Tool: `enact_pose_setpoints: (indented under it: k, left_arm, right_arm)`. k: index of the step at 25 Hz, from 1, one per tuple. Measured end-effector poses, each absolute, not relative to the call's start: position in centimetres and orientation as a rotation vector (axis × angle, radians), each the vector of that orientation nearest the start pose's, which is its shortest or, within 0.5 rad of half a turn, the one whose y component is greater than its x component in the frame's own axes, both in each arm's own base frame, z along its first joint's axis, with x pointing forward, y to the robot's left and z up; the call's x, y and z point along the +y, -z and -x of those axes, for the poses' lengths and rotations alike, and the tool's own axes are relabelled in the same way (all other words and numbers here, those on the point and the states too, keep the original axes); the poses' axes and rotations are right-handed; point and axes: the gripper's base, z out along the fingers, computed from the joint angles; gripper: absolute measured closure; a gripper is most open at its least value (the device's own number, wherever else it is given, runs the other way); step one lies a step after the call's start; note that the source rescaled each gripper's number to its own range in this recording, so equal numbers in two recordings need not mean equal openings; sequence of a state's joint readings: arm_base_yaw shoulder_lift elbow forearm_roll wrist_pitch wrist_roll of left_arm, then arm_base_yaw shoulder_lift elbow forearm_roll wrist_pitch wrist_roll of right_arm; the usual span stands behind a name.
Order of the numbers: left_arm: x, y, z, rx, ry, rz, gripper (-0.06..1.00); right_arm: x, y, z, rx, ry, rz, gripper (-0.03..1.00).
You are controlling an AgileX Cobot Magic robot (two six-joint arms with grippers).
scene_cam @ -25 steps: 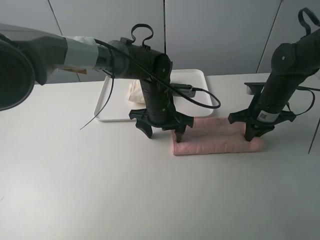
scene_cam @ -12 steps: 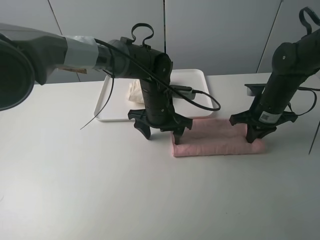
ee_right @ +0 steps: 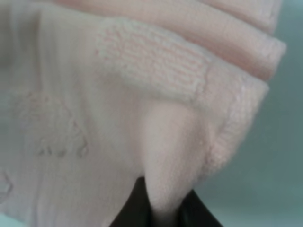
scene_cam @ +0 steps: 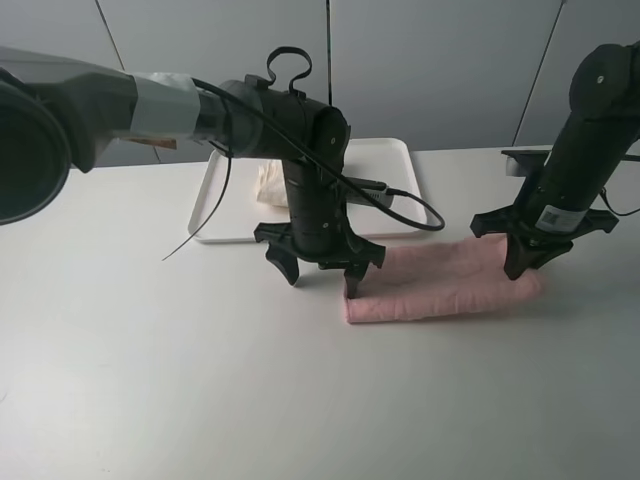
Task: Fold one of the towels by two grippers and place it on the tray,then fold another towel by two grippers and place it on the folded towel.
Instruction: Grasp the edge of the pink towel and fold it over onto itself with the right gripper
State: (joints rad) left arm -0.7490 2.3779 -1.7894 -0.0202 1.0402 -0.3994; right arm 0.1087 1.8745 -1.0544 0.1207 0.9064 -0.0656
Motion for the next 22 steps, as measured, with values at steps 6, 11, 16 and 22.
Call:
enact_pose_setpoints:
  k: [6, 11, 16, 22]
  left_arm:
    - [-32.0, -9.8, -33.5, 3.071, 0.02, -0.566, -0.04]
    - [-31.9, -9.8, -33.5, 3.072, 0.018, -0.566, -0.04]
    - [-31.9, -9.8, -33.5, 3.074, 0.017, -0.566, -0.04]
    - [-31.9, -9.8, -33.5, 3.074, 0.017, -0.566, -0.04]
  right_arm:
    - [4.9, -14.4, -30.7, 3.249, -0.285, 0.186, 0.91]
    - [5.6, -14.6, -30.7, 3.234, -0.435, 0.167, 0.91]
    - [7.2, -15.2, -30.8, 3.157, -0.713, 0.176, 0.91]
    - [7.8, -15.4, -30.9, 3.105, -0.838, 0.168, 0.91]
